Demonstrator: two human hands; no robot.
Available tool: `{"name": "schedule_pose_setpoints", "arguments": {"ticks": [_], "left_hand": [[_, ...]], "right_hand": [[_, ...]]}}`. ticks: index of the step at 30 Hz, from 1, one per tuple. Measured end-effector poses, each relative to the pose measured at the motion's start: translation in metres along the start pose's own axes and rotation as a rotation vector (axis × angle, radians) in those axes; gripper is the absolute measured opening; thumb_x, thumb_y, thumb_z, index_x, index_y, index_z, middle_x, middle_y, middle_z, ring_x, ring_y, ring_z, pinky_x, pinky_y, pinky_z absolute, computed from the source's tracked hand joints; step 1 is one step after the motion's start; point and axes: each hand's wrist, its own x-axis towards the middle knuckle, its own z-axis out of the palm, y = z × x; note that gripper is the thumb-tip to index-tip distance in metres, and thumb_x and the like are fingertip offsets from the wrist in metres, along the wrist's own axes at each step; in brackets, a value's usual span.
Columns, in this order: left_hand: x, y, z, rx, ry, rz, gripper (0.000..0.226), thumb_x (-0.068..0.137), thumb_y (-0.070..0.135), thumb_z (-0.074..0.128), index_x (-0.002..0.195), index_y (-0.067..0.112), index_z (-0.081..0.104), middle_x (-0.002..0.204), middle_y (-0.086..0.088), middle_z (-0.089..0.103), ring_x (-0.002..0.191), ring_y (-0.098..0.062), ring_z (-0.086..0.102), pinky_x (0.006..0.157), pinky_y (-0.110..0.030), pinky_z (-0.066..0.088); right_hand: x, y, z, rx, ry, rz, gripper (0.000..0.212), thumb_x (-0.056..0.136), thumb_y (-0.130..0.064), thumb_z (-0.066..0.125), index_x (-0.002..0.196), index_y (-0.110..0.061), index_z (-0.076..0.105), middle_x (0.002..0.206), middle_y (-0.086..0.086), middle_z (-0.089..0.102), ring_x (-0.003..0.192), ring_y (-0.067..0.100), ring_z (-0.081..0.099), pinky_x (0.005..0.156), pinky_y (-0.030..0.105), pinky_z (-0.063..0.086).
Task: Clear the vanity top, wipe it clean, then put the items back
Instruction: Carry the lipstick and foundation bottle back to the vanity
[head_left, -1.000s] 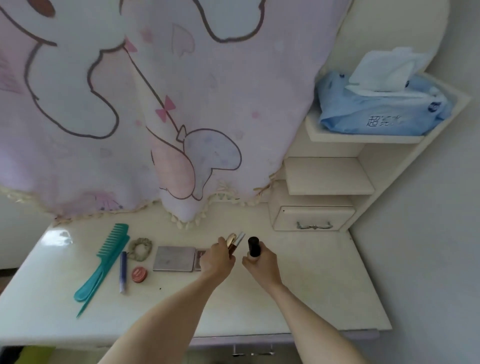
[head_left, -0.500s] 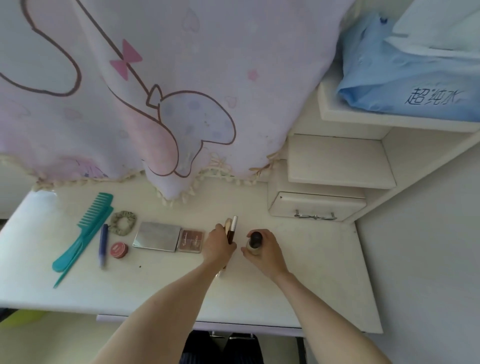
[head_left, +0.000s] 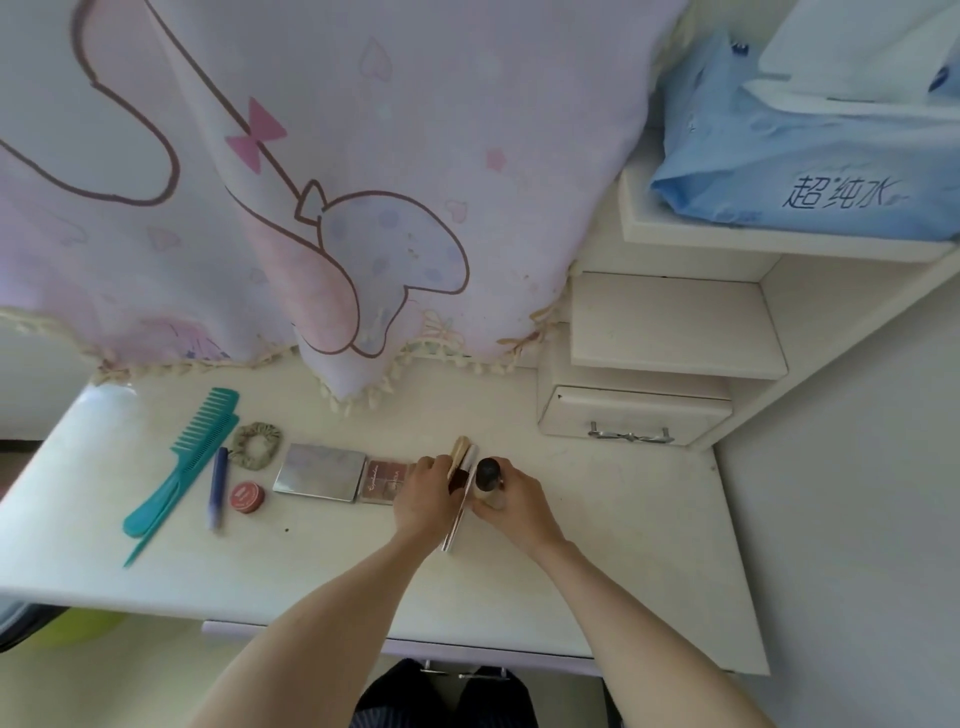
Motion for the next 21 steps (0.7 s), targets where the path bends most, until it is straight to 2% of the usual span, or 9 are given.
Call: {"name": "schedule_pose_setpoints", "arguments": {"ticks": [3, 7, 12, 14, 16, 17, 19, 21], "left_hand": [[-0.001, -0.014, 0.000, 0.058, -0.010, 0.088, 0.027, 0.091, 0.026, 0.050, 0.115, 0.017, 0.058, 0.116, -0.002, 0.054, 0.107, -0.023, 0.049, 0.071, -0.028, 0.040], [0.000, -0.028, 0.000, 0.014, -0.018, 0.097, 0.025, 0.091, 0.022, 0.048, 0.110, 0.015, 0.062, 0.114, -0.003, 0.055, 0.103, -0.023, 0.052, 0.072, -0.029, 0.041], [-0.003, -0.029, -0.010, 0.022, -0.011, 0.143, 0.024, 0.091, 0.019, 0.045, 0.109, 0.018, 0.060, 0.105, -0.002, 0.057, 0.100, -0.023, 0.052, 0.072, -0.031, 0.044], [-0.004, -0.030, -0.014, 0.050, -0.010, 0.167, 0.026, 0.089, 0.016, 0.045, 0.112, 0.019, 0.058, 0.106, -0.002, 0.056, 0.103, -0.024, 0.050, 0.072, -0.031, 0.043], [-0.005, -0.033, -0.020, 0.117, 0.021, 0.201, 0.029, 0.087, 0.015, 0.048, 0.114, 0.019, 0.057, 0.107, -0.001, 0.058, 0.104, -0.024, 0.051, 0.075, -0.033, 0.044], [-0.005, -0.035, -0.023, 0.194, 0.047, 0.251, 0.030, 0.082, 0.017, 0.056, 0.112, 0.019, 0.059, 0.105, -0.001, 0.060, 0.102, -0.024, 0.055, 0.077, -0.035, 0.046], [-0.006, -0.040, -0.026, 0.379, 0.059, 0.342, 0.045, 0.059, 0.030, 0.078, 0.100, 0.020, 0.066, 0.093, 0.001, 0.066, 0.091, -0.022, 0.064, 0.073, -0.037, 0.051], [-0.007, -0.048, -0.025, 0.485, 0.077, 0.379, 0.060, 0.040, 0.043, 0.083, 0.094, 0.020, 0.069, 0.092, -0.002, 0.069, 0.087, -0.023, 0.067, 0.071, -0.044, 0.053]], "right_hand": [[0.003, -0.004, 0.005, 0.002, -0.022, -0.002, 0.046, 0.076, -0.029, 0.074, 0.115, -0.014, 0.054, 0.099, 0.000, 0.065, 0.085, 0.014, 0.055, 0.074, 0.024, 0.043], [0.006, -0.011, 0.012, 0.017, -0.038, -0.006, 0.046, 0.078, -0.030, 0.073, 0.117, -0.014, 0.054, 0.101, 0.000, 0.065, 0.084, 0.013, 0.053, 0.074, 0.025, 0.042], [0.008, -0.014, 0.013, -0.050, -0.049, -0.044, 0.044, 0.076, -0.030, 0.071, 0.115, -0.019, 0.052, 0.103, -0.001, 0.063, 0.096, 0.019, 0.056, 0.070, 0.023, 0.036], [0.006, -0.011, 0.007, -0.103, -0.074, -0.043, 0.057, 0.075, -0.029, 0.071, 0.126, -0.023, 0.047, 0.114, -0.001, 0.059, 0.109, 0.020, 0.051, 0.077, 0.025, 0.039], [0.001, -0.007, -0.002, -0.241, -0.092, -0.064, 0.069, 0.078, -0.028, 0.067, 0.139, -0.020, 0.036, 0.131, 0.001, 0.049, 0.124, 0.020, 0.042, 0.095, 0.027, 0.037], [-0.002, -0.003, -0.006, -0.360, -0.094, -0.095, 0.071, 0.080, -0.028, 0.065, 0.142, -0.018, 0.031, 0.138, 0.003, 0.043, 0.130, 0.022, 0.036, 0.103, 0.028, 0.031], [-0.010, 0.005, -0.012, -0.618, -0.124, -0.092, 0.073, 0.086, -0.036, 0.056, 0.146, -0.018, 0.020, 0.151, 0.006, 0.026, 0.139, 0.029, 0.019, 0.114, 0.035, 0.017], [-0.019, 0.012, -0.013, -0.765, -0.175, 0.015, 0.073, 0.090, -0.047, 0.046, 0.149, -0.023, 0.009, 0.157, 0.005, 0.008, 0.143, 0.033, 0.002, 0.115, 0.044, 0.005]]}}
